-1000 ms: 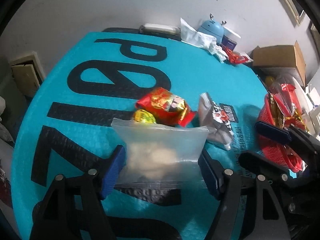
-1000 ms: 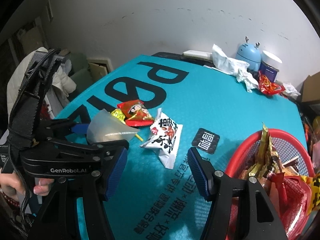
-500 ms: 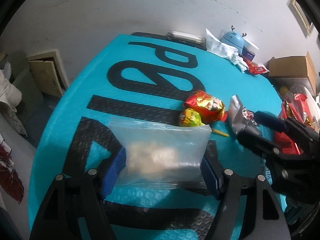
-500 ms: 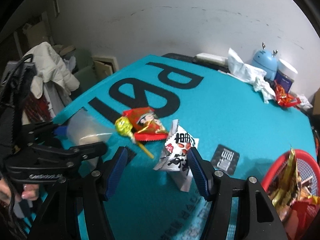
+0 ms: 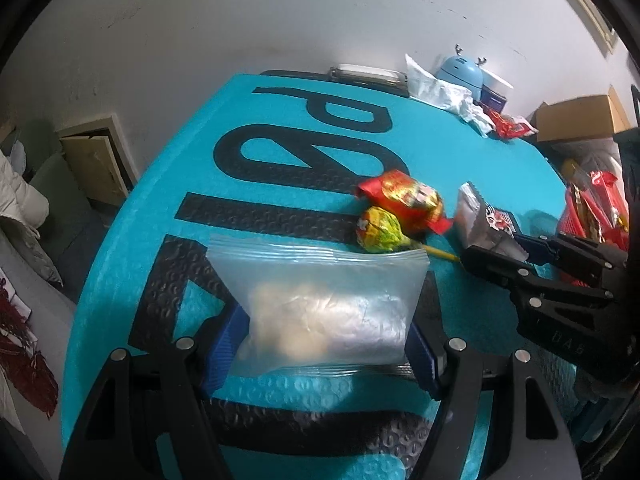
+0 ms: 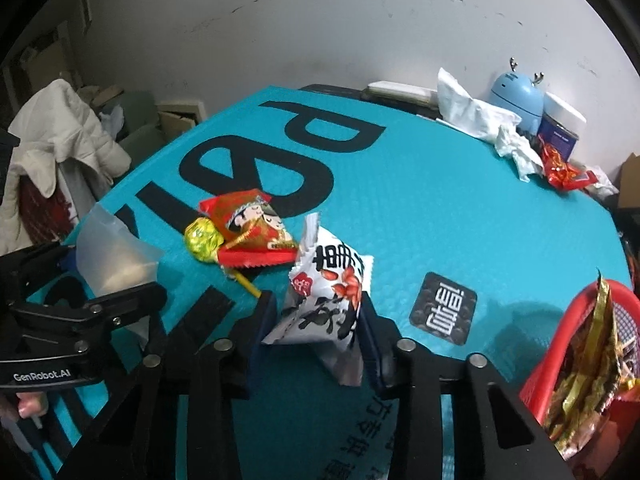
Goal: Organize snacks
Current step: 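Close the right tool on the white printed candy packet and lift it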
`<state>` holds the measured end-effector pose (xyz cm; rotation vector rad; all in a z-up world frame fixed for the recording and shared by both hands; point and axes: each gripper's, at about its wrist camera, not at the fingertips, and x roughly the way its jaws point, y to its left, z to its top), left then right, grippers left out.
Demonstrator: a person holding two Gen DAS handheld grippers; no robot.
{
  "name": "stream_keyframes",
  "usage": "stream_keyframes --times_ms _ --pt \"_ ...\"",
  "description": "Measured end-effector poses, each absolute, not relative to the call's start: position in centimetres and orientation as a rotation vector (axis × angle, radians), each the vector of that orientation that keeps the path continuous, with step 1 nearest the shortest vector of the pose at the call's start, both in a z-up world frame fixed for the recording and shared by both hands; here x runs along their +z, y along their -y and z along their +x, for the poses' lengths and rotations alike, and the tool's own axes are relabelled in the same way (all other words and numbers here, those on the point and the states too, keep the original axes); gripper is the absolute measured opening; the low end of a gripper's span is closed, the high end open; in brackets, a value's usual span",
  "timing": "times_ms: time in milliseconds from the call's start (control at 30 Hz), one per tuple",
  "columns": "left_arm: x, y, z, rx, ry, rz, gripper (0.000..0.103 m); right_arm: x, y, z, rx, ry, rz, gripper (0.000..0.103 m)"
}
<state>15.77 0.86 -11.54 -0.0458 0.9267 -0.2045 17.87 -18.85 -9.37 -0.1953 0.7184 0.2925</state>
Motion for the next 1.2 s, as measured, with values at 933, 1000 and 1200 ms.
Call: stream_keyframes --times_ms 933,1000,1200 --pt "-10.5 1.1 2.6 -0.314 -0.996 -0.055 0.071 -11.9 18.6 3.0 0.428 -0.813 -0.252 0.036" --pt "-10.6 1.0 2.6 -0.305 -1.005 -0.058 0.071 -12.0 18.5 2.9 0.436 -0.818 -0.244 0.045" --pt "-11.0 1.0 3.1 -0.27 -1.012 -0.052 0.071 -12.0 18.8 3.4 0.446 -0.828 -0.212 0.056"
